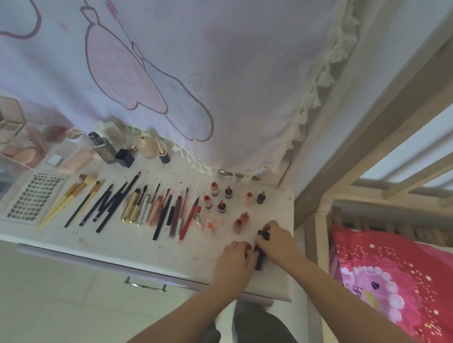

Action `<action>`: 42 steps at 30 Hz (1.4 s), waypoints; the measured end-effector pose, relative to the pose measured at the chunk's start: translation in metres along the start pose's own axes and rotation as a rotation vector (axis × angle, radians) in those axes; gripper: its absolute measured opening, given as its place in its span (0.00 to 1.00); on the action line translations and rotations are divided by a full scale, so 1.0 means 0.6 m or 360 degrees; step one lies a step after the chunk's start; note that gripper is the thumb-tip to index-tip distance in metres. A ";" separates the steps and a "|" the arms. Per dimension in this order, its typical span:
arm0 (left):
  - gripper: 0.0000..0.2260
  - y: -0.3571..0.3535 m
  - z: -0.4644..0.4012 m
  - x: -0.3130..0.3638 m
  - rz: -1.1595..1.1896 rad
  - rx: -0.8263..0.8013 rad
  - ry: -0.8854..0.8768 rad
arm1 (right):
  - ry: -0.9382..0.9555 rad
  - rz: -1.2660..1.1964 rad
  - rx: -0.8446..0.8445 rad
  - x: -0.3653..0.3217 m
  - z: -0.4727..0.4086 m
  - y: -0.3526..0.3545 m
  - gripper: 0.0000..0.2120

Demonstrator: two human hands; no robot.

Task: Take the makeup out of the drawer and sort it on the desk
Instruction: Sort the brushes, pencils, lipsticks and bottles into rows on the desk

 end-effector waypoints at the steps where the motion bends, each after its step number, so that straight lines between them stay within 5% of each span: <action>1: 0.12 -0.001 0.001 0.001 0.0034 -0.0056 -0.0017 | -0.0014 -0.0135 -0.0028 0.000 0.007 -0.004 0.12; 5: 0.12 0.009 0.010 -0.006 -0.0002 -0.0195 -0.0074 | -0.0120 -0.0525 -0.0152 -0.005 0.036 -0.013 0.07; 13: 0.13 0.070 0.044 -0.008 -0.0111 -0.0401 -0.0469 | 0.0006 -0.0430 -0.0622 -0.033 0.090 0.024 0.15; 20: 0.07 0.120 0.059 -0.055 0.0038 -0.0316 -0.0375 | -0.0003 -0.0954 -0.0224 -0.006 0.100 0.094 0.11; 24: 0.05 0.107 0.061 -0.034 0.0333 -0.0283 -0.0376 | 0.0065 -0.1122 -0.0319 0.005 0.100 0.094 0.08; 27: 0.07 0.090 0.047 -0.010 0.0289 -0.0227 -0.0396 | 0.0081 -0.0956 -0.0317 0.012 0.089 0.081 0.11; 34: 0.12 0.057 0.005 0.011 0.0163 0.0149 -0.0331 | 0.0259 -0.0162 0.0170 0.021 0.026 0.061 0.09; 42: 0.14 0.026 -0.020 0.022 0.0048 0.0137 -0.0255 | 0.0391 -0.0063 0.0137 0.014 -0.025 0.036 0.10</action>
Point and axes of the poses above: each hand's wrist, its own z-axis away from the middle knuckle, its own y-axis out of the back of the hand, x = y × z, the point moved 1 cm from there along -z, towards the middle knuckle, and after that the axes turned 6 degrees about -x, right-handed, at the moved point
